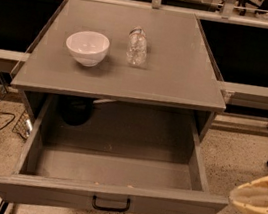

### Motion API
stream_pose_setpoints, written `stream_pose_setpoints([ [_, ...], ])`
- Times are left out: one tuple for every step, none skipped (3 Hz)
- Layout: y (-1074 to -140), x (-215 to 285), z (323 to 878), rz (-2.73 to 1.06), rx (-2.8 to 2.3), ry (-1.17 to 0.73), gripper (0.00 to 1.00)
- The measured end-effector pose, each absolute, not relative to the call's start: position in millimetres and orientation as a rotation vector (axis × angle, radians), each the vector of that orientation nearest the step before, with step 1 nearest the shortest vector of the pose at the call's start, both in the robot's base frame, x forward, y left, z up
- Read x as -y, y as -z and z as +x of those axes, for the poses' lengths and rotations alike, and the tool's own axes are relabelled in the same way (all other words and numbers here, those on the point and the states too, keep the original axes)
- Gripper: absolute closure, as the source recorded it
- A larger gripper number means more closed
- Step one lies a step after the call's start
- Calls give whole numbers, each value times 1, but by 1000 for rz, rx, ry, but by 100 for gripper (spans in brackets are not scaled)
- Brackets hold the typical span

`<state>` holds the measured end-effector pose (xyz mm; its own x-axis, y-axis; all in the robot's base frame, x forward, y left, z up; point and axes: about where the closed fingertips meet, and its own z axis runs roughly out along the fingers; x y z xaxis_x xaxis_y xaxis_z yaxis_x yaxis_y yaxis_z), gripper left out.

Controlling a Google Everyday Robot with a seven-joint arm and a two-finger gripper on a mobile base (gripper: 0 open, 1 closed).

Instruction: Close top drawer

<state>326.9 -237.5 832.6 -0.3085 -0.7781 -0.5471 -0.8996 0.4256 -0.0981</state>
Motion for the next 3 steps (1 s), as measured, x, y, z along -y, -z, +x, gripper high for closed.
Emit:
stream_pose_setpoints([
  [-810, 224, 305, -1378, -2128, -367, 100],
  [-790, 204, 283, -1389, -2097, -414, 100],
  [-769, 186, 269, -1404, -2065, -425, 100],
])
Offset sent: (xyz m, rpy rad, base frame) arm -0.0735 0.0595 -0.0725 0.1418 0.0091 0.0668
